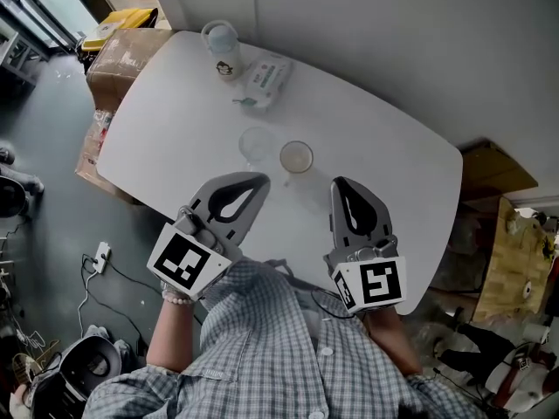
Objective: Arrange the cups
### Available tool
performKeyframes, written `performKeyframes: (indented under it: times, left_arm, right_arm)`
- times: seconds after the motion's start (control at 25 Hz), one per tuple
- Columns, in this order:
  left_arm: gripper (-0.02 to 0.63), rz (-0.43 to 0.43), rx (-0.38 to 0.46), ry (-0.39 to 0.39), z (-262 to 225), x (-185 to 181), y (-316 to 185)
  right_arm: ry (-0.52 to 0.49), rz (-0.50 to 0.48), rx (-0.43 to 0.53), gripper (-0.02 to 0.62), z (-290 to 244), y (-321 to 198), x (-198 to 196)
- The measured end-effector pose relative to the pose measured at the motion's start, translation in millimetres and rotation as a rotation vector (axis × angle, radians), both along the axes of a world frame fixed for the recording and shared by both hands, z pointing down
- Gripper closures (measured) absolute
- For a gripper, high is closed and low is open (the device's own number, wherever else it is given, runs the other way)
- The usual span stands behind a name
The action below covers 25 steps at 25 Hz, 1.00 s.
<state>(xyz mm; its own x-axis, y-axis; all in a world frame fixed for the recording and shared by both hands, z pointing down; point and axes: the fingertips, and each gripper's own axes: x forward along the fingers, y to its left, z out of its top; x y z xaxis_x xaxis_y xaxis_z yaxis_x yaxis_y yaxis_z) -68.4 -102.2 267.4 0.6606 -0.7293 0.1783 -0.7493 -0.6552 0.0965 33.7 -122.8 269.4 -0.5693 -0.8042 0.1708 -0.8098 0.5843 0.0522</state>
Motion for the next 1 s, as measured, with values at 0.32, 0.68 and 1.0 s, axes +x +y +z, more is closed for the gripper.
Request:
performKeyframes:
  times: [0.32,0.68,1.0]
  left_arm:
    - [0.594,-0.01,-0.002,0.008,6.4,0.9,1.8]
    - [0.594,-0.013,0.003,-0.017,8.6,2.5,-0.5]
    - [0.594,0.004,-0.001,-0.014,9.3,5.7,-2.5]
  right_arm:
    - [0.012,-0.01,-0.006,0.569,3.4,-1.0,-0.6]
    - [0.004,-0.003,-0.04,0.569,10.2,-2.3,2.2]
    - [0.004,0.007,-0.044,0.569,10.7,-2.6,3.8]
